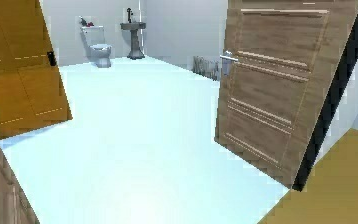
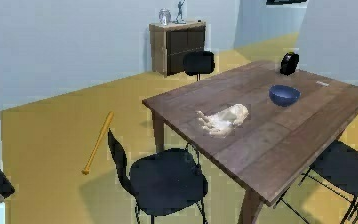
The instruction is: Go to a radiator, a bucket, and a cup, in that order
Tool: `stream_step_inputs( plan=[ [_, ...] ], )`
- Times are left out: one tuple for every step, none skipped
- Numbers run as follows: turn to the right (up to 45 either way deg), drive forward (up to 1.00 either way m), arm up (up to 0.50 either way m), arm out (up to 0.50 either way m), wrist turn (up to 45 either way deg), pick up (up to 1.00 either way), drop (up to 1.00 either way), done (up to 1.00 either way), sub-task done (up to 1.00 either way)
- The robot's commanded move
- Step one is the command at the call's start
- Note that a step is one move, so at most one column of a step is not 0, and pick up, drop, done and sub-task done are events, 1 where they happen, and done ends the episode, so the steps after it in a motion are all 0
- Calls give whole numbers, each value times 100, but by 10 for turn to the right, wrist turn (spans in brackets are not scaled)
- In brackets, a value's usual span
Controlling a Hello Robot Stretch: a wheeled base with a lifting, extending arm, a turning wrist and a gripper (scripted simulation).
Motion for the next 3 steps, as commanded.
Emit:
stream_step_inputs(
  plan=[
    [0, 35, 0, 0, 0, 0, 0, 0, 0],
    [-240, 0, 0, 0, 0, 0, 0, 0, 0],
    [0, 100, 0, 0, 0, 0, 0, 0, 0]
  ],
)
